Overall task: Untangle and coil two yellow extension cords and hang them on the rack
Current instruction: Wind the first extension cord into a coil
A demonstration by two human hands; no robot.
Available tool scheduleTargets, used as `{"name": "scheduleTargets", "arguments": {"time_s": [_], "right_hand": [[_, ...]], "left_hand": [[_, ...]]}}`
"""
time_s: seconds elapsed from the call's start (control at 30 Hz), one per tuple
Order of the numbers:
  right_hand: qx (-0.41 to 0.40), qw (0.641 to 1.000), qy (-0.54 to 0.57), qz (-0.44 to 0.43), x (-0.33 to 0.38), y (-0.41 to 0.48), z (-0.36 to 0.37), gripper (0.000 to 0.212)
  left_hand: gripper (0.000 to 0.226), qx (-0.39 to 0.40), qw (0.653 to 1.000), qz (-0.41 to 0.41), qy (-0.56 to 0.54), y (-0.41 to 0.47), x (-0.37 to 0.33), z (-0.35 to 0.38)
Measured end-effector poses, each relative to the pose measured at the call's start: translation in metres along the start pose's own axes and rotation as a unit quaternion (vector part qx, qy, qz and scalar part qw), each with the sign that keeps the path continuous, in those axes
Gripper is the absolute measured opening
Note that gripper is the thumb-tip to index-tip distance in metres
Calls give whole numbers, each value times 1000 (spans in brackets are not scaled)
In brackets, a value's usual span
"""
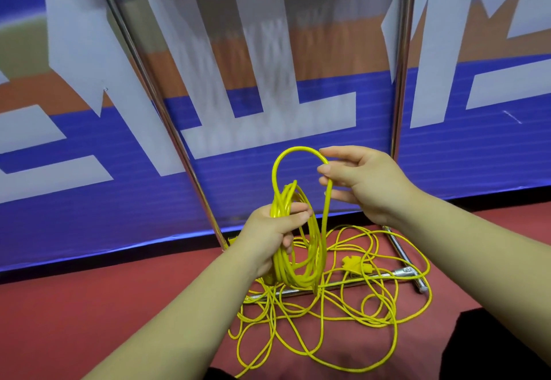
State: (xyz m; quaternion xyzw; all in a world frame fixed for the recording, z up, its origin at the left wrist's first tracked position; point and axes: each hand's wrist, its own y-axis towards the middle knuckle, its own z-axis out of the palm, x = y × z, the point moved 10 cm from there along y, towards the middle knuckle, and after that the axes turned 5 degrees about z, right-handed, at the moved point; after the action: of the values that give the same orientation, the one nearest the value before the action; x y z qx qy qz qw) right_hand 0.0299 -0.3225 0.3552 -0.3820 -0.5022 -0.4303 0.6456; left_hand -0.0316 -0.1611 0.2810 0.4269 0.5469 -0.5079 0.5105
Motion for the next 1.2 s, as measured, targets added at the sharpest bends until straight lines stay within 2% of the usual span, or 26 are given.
{"name": "scheduleTargets", "arguments": {"time_s": [0.07, 0.17, 0.3, 0.43, 0.5, 0.6, 0.67, 0.8, 1.03, 1.2], "right_hand": [[-8, 1000, 6, -1, -1, 1, -3, 24], [-33, 999, 9, -8, -2, 2, -6, 23], [-75, 997, 21, -15, -8, 6, -9, 22], [-79, 996, 28, -22, -7, 8, -10, 21], [-72, 997, 23, -31, -4, 7, -11, 21], [-49, 997, -15, -54, 3, 5, -10, 21], [-41, 996, -42, -72, 7, 2, -11, 20], [-33, 988, -127, -87, 2, 0, -13, 15], [52, 979, -197, -7, -52, 4, 8, 24], [163, 957, -238, 22, -82, -11, 45, 32]], "left_hand": [[19, 20, 1000, -7, 6, 0, 5, 8], [26, 36, 999, -11, 9, -2, 7, 20], [29, 47, 997, 26, 58, -4, 0, 36], [8, 25, 994, 50, 96, -2, -8, 34], [9, 23, 994, 58, 91, -2, -12, 33], [3, 20, 995, 56, 84, -3, -17, 31], [8, 19, 996, 58, 69, -2, -23, 26], [3, -9, 998, 69, 3, -2, -44, 6], [11, -49, 987, 124, -89, -13, -86, -32], [41, -64, 978, 140, -140, -21, -97, -52]]}}
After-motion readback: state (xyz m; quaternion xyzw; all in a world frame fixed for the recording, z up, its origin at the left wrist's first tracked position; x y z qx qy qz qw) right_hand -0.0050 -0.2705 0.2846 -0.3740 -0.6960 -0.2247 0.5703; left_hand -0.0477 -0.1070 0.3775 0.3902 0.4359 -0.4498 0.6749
